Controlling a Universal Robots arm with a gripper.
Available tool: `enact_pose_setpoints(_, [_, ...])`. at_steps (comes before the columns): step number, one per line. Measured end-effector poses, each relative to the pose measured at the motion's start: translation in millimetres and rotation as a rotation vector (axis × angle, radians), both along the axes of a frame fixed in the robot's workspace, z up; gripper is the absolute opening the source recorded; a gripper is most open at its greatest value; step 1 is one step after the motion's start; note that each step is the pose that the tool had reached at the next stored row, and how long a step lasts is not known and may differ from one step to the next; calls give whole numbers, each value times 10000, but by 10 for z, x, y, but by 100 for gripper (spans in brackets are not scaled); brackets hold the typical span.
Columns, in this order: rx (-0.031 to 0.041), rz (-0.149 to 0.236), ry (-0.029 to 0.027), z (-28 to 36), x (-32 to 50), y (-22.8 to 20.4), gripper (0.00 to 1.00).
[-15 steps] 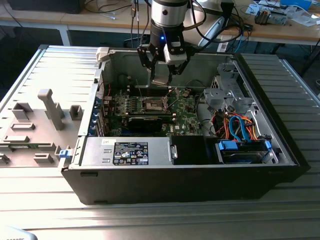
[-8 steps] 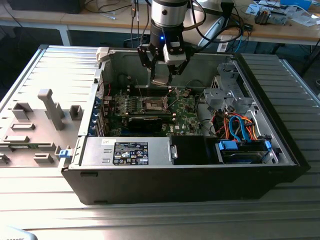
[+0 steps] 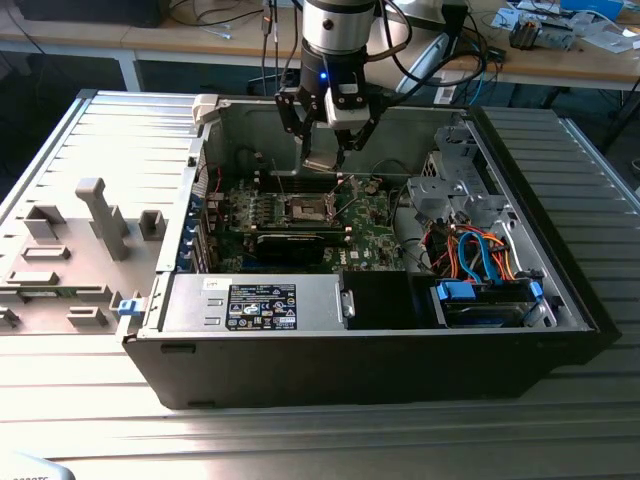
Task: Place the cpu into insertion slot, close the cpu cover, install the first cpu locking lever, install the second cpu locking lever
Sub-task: 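Place the cpu into insertion slot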
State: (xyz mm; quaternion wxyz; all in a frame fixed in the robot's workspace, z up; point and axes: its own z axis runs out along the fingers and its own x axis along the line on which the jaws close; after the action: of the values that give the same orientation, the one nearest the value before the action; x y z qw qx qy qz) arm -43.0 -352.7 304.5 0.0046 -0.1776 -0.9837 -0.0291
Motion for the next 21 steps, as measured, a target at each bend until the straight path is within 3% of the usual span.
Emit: enact_pose_setpoints(21, [0,-564,0,-1,0,0,55])
